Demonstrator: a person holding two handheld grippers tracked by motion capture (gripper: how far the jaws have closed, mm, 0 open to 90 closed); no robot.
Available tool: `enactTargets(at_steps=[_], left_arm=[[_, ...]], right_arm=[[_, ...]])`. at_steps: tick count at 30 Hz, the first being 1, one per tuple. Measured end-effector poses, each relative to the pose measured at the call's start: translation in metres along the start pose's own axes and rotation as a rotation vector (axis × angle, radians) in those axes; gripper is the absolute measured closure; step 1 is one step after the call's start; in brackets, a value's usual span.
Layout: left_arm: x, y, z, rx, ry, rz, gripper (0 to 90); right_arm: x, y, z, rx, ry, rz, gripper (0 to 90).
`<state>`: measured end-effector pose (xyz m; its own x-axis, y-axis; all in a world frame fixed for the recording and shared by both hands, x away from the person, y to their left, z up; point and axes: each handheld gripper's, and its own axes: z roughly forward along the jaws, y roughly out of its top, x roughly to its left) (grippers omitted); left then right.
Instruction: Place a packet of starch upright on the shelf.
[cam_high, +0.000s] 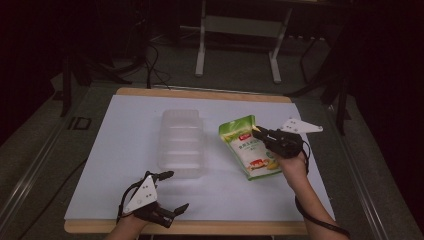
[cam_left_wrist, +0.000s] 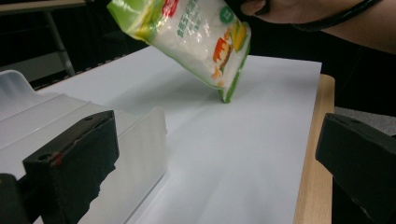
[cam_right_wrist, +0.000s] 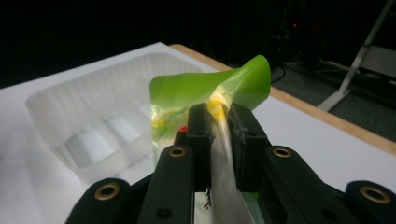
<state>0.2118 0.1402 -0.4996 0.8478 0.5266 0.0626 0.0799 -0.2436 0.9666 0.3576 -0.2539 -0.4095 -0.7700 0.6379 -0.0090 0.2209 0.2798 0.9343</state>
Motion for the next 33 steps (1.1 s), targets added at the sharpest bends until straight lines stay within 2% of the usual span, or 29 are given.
enactTargets(at_steps=[8, 17, 20, 22, 25, 26, 27, 30, 33], left_arm=[[0.001, 0.006, 0.002, -0.003, 0.017, -0.017, 0.0], [0.0, 0.032, 0.012, -0.008, 0.014, -0.028, 0.0], [0.001, 0.037, 0.014, -0.01, 0.007, -0.045, 0.0], [0.006, 0.046, 0.019, -0.015, -0.005, -0.078, 0.0], [0.008, 0.055, 0.025, 0.005, -0.005, -0.102, 0.0], [0.008, 0.055, 0.025, 0.005, -0.005, -0.102, 0.0], [0.009, 0.064, 0.03, 0.009, -0.01, -0.104, 0.0], [0.008, 0.076, 0.037, 0.009, -0.014, -0.073, 0.0], [0.011, 0.088, 0.043, -0.015, -0.045, -0.069, 0.0]], right_arm=[[0.004, 0.018, -0.017, -0.063, 0.0, -0.006, 80.7], [0.015, 0.04, -0.033, -0.127, 0.033, -0.019, 81.0], [0.02, 0.047, -0.039, -0.147, 0.044, -0.029, 81.1], [0.024, 0.052, -0.043, -0.162, 0.056, -0.037, 81.2], [0.029, 0.058, -0.047, -0.176, 0.067, -0.046, 81.2], [0.029, 0.058, -0.047, -0.176, 0.067, -0.046, 81.2], [0.032, 0.061, -0.05, -0.188, 0.076, -0.05, 81.3], [0.036, 0.066, -0.054, -0.204, 0.084, -0.062, 81.3], [0.04, 0.071, -0.057, -0.219, 0.092, -0.072, 81.3]])
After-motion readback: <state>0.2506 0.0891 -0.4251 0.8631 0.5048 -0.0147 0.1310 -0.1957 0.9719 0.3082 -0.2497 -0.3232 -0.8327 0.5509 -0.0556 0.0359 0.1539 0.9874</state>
